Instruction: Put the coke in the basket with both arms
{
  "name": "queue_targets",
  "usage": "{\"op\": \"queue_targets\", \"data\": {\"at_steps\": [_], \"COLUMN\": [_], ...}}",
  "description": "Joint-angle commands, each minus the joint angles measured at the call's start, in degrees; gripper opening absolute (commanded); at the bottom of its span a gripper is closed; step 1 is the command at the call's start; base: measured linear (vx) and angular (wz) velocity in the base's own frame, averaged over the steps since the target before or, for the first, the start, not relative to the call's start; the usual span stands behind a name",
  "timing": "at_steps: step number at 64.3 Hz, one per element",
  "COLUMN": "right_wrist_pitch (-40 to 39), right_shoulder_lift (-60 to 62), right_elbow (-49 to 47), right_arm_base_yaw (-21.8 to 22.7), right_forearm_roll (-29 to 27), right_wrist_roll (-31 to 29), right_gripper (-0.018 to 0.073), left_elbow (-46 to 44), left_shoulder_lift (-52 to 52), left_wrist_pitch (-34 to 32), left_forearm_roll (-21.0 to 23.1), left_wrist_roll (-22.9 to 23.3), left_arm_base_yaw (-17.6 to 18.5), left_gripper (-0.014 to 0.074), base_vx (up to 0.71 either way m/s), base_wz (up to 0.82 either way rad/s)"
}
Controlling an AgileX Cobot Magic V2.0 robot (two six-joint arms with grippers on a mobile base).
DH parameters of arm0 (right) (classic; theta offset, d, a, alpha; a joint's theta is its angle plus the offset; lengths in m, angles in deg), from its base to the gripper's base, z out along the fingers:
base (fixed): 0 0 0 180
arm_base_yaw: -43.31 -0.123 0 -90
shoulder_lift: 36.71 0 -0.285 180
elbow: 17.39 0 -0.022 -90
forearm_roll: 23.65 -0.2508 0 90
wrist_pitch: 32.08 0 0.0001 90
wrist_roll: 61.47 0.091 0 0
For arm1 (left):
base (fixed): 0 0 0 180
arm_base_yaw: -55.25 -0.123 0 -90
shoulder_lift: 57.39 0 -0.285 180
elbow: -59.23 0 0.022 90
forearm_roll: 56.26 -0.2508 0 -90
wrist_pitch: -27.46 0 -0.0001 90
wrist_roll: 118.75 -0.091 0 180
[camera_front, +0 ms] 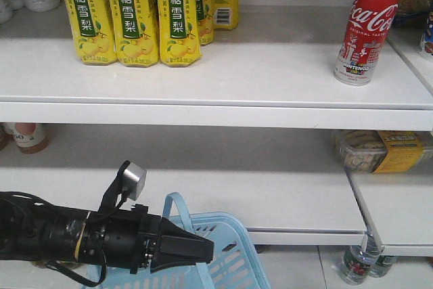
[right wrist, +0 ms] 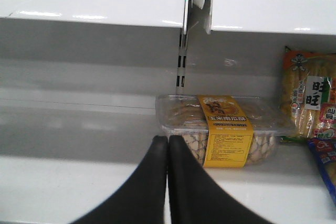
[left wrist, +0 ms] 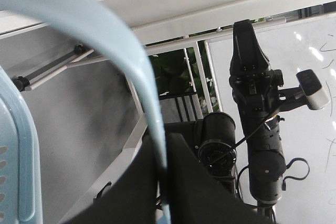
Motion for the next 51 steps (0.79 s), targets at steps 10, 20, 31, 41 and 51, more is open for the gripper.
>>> {"op": "queue_targets", "data": {"at_steps": [10, 20, 31, 41, 51], "right_wrist_pitch": [-4.11, -4.11, -4.11, -4.11, -4.11], "right_shoulder_lift": [0.73, 0.73, 0.73, 0.73, 0.73], "right_elbow": [0.46, 0.46, 0.46, 0.46, 0.46], "right_arm_base_yaw": [0.30, 0.30, 0.30, 0.30, 0.30], "right_forearm_roll": [0.54, 0.54, 0.54, 0.54, 0.54], "right_wrist_roll": [-0.15, -0.15, -0.15, -0.15, -0.15], "right_gripper": [-0.0010, -0.0010, -0.0010, -0.0010, -0.0010], "left_elbow": [-0.81, -0.81, -0.81, -0.81, -0.81], "left_shoulder_lift": [2.49, 2.49, 2.49, 2.49, 2.49], "left_wrist_pitch": [-10.71, -10.71, -10.71, -10.71, -10.71], "left_forearm_roll": [3.61, 3.61, 3.61, 3.61, 3.61], "left_wrist_roll": [-0.71, -0.71, -0.71, -0.71, -0.71], "left_arm_base_yaw": [0.31, 0.31, 0.31, 0.31, 0.31], "left_gripper": [-0.0006, -0.0006, -0.0006, -0.0006, -0.0006], "base_vx": [0.00, 0.00, 0.00, 0.00, 0.00], "base_wz": [0.00, 0.00, 0.00, 0.00, 0.00]}}
